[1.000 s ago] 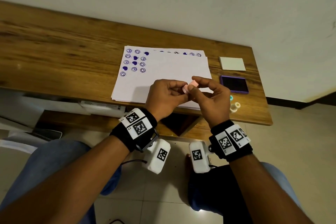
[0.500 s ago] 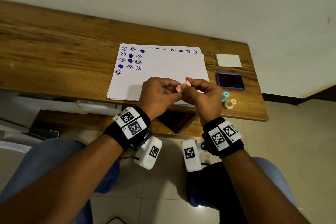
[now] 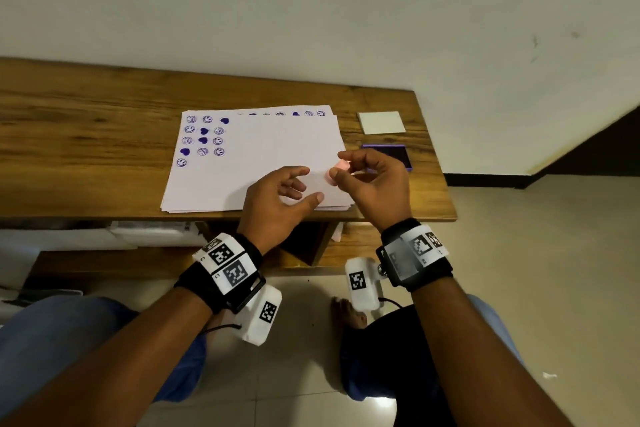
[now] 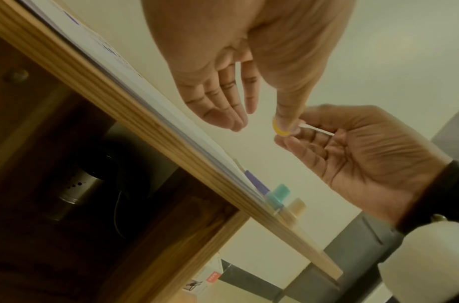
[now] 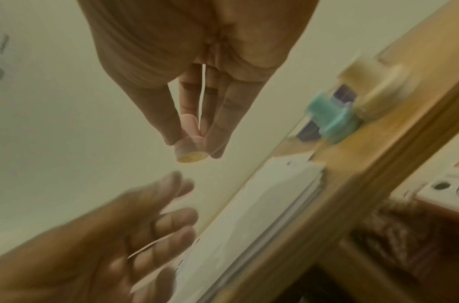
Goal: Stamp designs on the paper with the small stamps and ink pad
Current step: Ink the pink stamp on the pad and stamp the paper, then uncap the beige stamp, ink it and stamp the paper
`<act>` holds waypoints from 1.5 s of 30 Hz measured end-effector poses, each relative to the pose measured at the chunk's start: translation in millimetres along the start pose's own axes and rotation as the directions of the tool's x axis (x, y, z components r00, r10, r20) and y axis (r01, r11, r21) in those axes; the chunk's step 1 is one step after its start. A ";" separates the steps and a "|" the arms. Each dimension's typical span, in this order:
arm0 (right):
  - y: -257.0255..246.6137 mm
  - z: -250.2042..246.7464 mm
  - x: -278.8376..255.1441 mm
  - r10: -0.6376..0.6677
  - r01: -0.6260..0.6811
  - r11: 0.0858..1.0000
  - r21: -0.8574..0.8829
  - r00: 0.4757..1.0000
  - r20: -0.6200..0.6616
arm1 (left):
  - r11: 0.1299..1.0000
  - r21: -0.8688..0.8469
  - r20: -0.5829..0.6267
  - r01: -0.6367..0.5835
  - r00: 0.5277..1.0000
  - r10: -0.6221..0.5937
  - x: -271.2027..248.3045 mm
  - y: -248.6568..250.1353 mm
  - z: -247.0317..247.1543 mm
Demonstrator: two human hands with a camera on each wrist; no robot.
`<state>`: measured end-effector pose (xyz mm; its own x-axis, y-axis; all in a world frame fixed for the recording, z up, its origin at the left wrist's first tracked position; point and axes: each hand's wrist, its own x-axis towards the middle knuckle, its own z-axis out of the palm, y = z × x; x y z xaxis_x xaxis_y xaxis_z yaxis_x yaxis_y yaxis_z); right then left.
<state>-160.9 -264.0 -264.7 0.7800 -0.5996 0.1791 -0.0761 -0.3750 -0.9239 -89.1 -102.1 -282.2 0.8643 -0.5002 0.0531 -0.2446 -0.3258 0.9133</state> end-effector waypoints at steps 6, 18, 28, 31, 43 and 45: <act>41.6 -89.2 -0.8 0.027 -0.104 0.947 -0.303 0.968 -0.248 | 0.906 0.375 0.149 -0.194 0.978 0.148 3.0 1.0 34.4; 84.4 -124.2 -13.5 0.097 -0.250 0.854 -0.456 0.938 -0.334 | 0.721 0.637 0.281 -0.273 0.953 0.113 24.2 7.9 79.3; 62.6 -110.9 -18.9 -0.042 -0.132 0.809 -0.573 0.959 -0.281 | 0.714 0.642 0.299 -0.277 0.949 0.099 26.5 3.3 76.1; 49.0 -85.8 -21.1 -0.116 0.006 0.780 -0.625 0.984 -0.135 | 0.712 0.643 0.293 -0.282 0.950 0.111 25.5 3.2 75.5; 42.9 -64.4 -13.5 0.123 -0.188 0.889 -0.418 0.976 -0.178 | 0.754 0.592 0.329 -0.284 0.940 0.096 25.6 5.1 68.1; 40.5 -67.8 -18.6 0.134 -0.191 0.925 -0.328 0.973 -0.187 | 0.832 0.491 0.326 -0.258 0.940 0.099 26.6 9.4 62.8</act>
<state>-220.6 -316.0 -282.5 0.6324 -0.7662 0.1137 -0.4229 -0.4646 -0.7780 -96.0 -168.8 -297.6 0.6450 -0.7641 0.0084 -0.6421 -0.5360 0.5481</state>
